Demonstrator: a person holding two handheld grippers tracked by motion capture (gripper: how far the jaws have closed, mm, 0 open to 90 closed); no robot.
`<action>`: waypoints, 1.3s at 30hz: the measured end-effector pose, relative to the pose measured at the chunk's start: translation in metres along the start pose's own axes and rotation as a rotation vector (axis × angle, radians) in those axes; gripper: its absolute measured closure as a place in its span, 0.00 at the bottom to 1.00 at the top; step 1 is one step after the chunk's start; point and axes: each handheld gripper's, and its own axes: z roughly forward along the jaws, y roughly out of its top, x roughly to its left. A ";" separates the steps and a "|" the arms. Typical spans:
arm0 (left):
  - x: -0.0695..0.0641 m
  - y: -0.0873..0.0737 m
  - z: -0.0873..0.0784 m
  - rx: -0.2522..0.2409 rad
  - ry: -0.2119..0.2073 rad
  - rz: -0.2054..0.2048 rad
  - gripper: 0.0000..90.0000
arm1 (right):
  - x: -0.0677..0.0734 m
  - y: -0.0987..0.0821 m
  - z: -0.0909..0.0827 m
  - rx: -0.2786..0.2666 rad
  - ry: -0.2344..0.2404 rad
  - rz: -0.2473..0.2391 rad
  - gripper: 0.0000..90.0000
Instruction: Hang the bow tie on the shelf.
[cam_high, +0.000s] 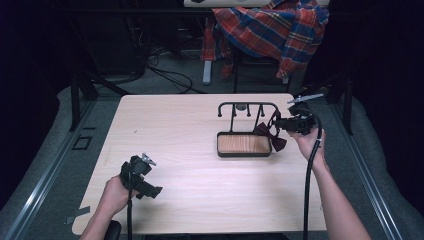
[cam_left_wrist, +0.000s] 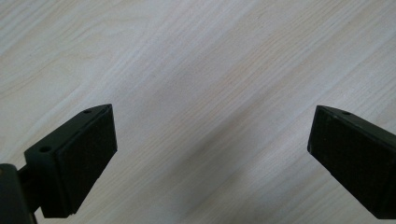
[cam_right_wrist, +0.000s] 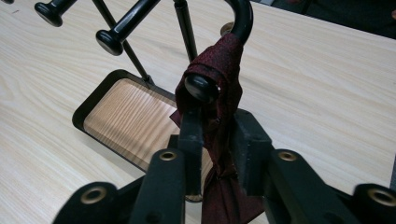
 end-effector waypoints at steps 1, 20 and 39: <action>0.000 0.000 0.000 0.000 -0.001 0.000 0.02 | 0.000 0.000 0.000 0.000 -0.001 -0.002 0.79; -0.001 0.000 -0.002 -0.006 -0.002 0.006 0.02 | 0.007 -0.008 -0.023 0.032 0.029 -0.062 0.20; 0.001 -0.001 -0.004 -0.020 -0.002 0.003 0.02 | 0.039 -0.045 -0.028 0.091 0.024 -0.137 0.00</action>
